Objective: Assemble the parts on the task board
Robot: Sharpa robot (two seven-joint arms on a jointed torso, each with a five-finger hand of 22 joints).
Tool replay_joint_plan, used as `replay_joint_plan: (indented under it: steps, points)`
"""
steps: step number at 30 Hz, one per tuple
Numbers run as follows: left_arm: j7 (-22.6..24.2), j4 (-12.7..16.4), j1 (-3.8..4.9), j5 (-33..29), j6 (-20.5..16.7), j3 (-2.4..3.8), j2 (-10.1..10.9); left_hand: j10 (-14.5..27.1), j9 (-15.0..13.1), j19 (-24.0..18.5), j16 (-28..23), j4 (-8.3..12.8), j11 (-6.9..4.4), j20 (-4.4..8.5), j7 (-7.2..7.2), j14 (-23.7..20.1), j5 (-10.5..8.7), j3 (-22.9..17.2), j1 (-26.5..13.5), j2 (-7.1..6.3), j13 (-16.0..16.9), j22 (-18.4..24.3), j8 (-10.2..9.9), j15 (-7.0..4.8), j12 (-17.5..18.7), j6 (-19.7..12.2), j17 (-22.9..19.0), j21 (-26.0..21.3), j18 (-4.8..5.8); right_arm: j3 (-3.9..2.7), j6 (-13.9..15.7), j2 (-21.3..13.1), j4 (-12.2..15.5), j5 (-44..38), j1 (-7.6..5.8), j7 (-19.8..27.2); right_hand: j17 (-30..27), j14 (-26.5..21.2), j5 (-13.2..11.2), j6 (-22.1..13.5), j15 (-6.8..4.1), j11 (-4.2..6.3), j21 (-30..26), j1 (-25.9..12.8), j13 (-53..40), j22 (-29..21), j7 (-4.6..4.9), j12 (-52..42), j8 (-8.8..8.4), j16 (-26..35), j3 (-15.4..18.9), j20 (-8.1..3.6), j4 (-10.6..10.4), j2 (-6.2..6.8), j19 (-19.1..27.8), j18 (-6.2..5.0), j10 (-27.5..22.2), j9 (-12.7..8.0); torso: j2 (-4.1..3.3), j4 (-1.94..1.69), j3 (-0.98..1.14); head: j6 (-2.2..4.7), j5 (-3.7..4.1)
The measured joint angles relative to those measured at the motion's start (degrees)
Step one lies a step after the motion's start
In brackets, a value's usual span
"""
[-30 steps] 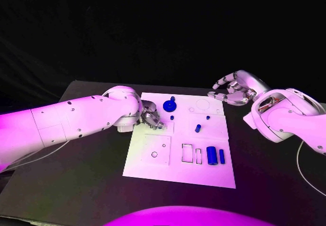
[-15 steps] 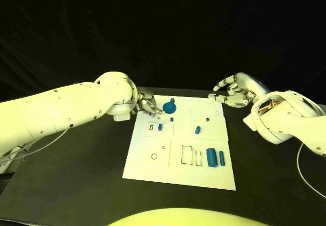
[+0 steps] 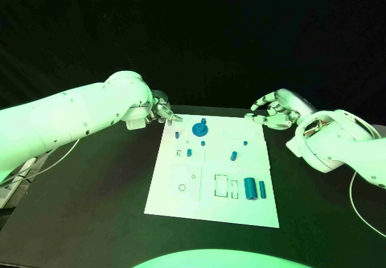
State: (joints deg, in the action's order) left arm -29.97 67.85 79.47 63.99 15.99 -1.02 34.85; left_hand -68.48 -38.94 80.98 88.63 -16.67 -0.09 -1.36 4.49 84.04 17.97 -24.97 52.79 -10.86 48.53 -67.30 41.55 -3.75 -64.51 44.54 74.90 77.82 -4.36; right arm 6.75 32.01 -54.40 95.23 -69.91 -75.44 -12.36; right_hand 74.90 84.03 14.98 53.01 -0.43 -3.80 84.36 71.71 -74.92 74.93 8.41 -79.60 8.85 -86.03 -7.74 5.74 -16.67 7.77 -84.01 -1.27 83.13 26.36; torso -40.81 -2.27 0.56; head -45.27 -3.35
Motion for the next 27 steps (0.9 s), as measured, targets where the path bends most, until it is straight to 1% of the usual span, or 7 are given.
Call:
replay_joint_plan:
  steps: [5,9,13,18,19,22,27]
  points:
    - [0.08,-3.52,-0.07,0.00,1.08,-0.77,-2.16,0.00,0.14,0.00,0.00,0.00,0.00,0.00,0.00,0.00,0.00,0.00,0.00,0.00,0.00,-0.23,-0.21,0.00,0.00,0.00,0.00,0.00,0.00,0.00,-0.01,0.20,-0.06,0.00,0.10,0.03,0.00,0.00,0.00,0.00,0.00,0.00,0.00,0.00,0.00,-0.01,0.00,0.00,0.00,0.00,0.00,0.00,0.00,0.00,0.00,0.00,0.00,0.00,-0.08,0.14,-0.08,0.04,-0.32]
    - [0.08,-5.26,-0.30,-0.03,1.90,-1.23,-3.05,0.00,0.24,0.21,0.00,-0.01,0.00,-0.20,0.00,0.00,-0.22,0.32,0.23,0.23,0.00,-0.26,-0.21,0.00,0.00,0.00,0.00,0.00,0.00,0.00,-0.02,0.20,-0.04,0.01,0.14,0.04,0.00,0.00,0.00,0.00,0.00,0.00,0.00,0.00,0.00,-0.01,0.00,0.00,0.00,0.00,0.00,0.00,0.00,0.00,0.00,0.00,0.00,0.00,-0.18,0.26,-0.10,0.02,-0.48]
    - [0.08,-6.66,-0.67,-0.23,2.78,-1.65,-4.06,0.00,0.38,0.00,0.00,-0.01,0.00,-0.40,0.00,0.00,-0.22,0.32,0.45,0.01,-0.08,-0.26,-0.53,0.00,0.00,0.00,0.00,0.00,-0.01,0.00,-0.03,0.23,-0.01,0.01,0.17,0.05,0.01,0.00,0.00,0.00,0.00,0.00,0.00,0.00,0.01,-0.01,0.00,0.00,0.00,0.00,0.00,0.00,0.00,0.00,0.00,0.00,0.00,0.00,-0.30,0.32,-0.12,0.11,-0.58]
    - [0.08,-7.64,-1.12,-0.57,3.72,-1.94,-5.18,0.20,0.55,0.00,0.00,0.02,0.21,-0.40,0.00,0.00,-0.22,0.34,0.50,0.06,-0.25,-0.25,-0.56,0.00,0.00,0.00,0.00,0.00,-0.01,0.00,-0.04,0.44,0.03,0.02,0.18,0.06,0.04,0.00,0.00,0.00,0.00,0.00,0.00,0.00,0.01,-0.01,0.00,0.00,0.22,0.00,0.00,0.00,0.00,0.00,0.00,0.00,0.00,0.06,-0.37,0.36,-0.14,0.10,-0.74]
    - [0.08,-7.77,-1.21,-0.66,3.95,-1.99,-5.36,0.20,0.65,0.00,0.00,0.15,0.21,-0.40,0.00,-0.07,-0.22,0.48,0.82,0.37,-0.28,-0.27,-0.83,0.07,0.00,0.00,0.00,0.00,-0.01,0.00,-0.04,0.48,0.03,0.02,0.18,0.06,0.04,0.00,0.00,0.00,0.00,0.00,0.00,0.00,0.01,-0.01,0.00,0.00,0.22,0.00,0.00,0.00,0.00,0.00,0.00,0.00,0.00,0.06,-0.37,0.38,-0.14,0.07,-0.80]
    - [0.10,-7.92,-1.37,-0.83,4.41,-2.06,-5.60,0.20,0.83,0.00,0.00,-0.01,0.21,-0.40,0.18,-0.20,-0.22,0.64,1.12,0.68,-0.32,-0.38,-0.84,0.20,0.00,0.18,0.00,0.00,-0.01,0.00,-0.04,0.50,0.04,0.02,0.18,0.08,0.04,0.00,0.00,0.00,0.00,0.00,0.00,0.00,0.01,-0.02,0.00,0.00,0.22,0.00,0.00,0.00,0.00,0.00,0.00,0.00,0.00,0.06,-0.37,0.47,-0.12,0.03,-0.92]
    - [0.17,-8.22,-1.60,-1.14,5.00,-2.17,-5.73,0.40,1.06,0.00,0.01,0.09,0.40,-0.40,0.21,0.00,-0.22,0.74,1.66,0.75,-0.32,-0.49,-1.05,0.40,0.00,0.22,0.00,0.00,0.00,0.00,-0.04,0.52,0.04,0.03,0.18,0.08,0.04,0.00,0.00,0.00,0.00,0.00,0.00,0.00,0.01,-0.02,0.00,0.00,0.22,0.00,0.00,0.00,0.00,0.00,0.00,0.00,0.00,0.05,-0.37,0.47,-0.10,0.03,-0.95]
